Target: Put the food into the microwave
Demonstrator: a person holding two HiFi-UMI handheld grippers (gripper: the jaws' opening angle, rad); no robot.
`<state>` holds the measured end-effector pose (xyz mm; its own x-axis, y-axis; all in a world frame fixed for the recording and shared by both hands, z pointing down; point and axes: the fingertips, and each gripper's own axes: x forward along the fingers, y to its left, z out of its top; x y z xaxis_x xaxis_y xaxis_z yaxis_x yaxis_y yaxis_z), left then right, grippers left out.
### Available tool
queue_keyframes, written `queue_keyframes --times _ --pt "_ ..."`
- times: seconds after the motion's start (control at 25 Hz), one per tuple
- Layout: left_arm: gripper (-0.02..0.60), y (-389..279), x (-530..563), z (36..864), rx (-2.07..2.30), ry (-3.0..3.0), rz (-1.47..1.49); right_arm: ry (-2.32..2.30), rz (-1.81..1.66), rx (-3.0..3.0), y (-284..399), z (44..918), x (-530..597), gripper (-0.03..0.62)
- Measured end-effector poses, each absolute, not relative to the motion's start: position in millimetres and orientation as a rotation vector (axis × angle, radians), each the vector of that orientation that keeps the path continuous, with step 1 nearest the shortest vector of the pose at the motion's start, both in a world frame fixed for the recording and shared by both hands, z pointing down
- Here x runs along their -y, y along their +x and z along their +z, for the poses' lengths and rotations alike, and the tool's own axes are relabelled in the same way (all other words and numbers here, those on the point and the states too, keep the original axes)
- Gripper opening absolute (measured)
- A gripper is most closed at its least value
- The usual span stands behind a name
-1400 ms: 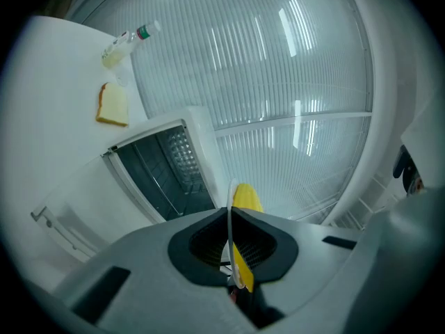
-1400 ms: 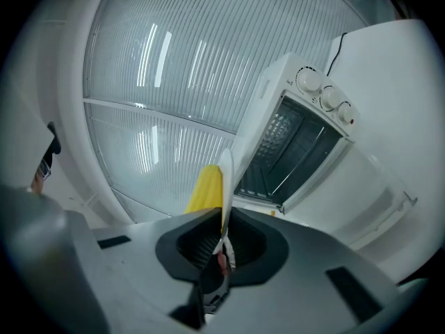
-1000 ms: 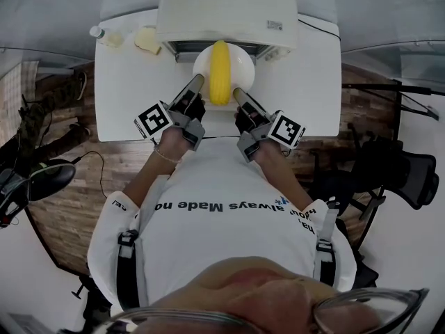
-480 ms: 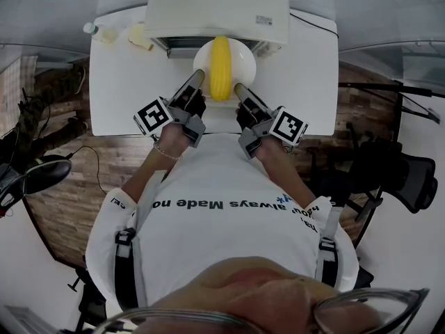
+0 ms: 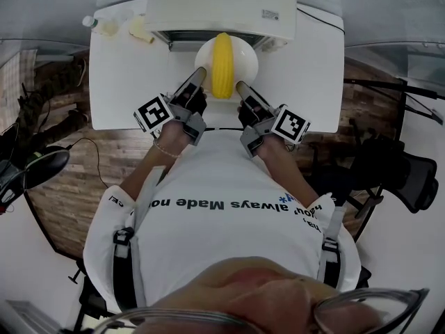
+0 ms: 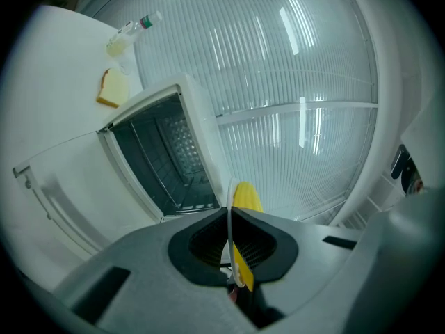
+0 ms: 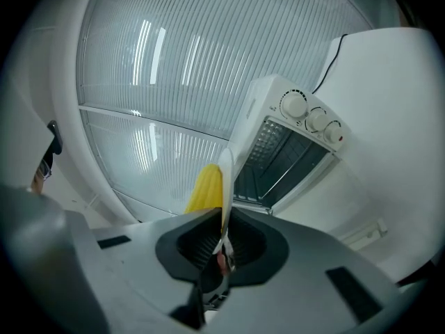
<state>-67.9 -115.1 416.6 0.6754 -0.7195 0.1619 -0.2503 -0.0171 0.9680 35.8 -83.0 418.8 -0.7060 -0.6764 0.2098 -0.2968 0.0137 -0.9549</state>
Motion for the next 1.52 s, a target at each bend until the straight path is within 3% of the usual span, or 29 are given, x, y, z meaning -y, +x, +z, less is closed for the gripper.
queue_keyframes --times 1.52 --pt "0.017 -69.6 146.2 529.9 0.814 1.570 -0.413 -1.058 -1.756 -2.015 33.7 530.5 114.0 0.031"
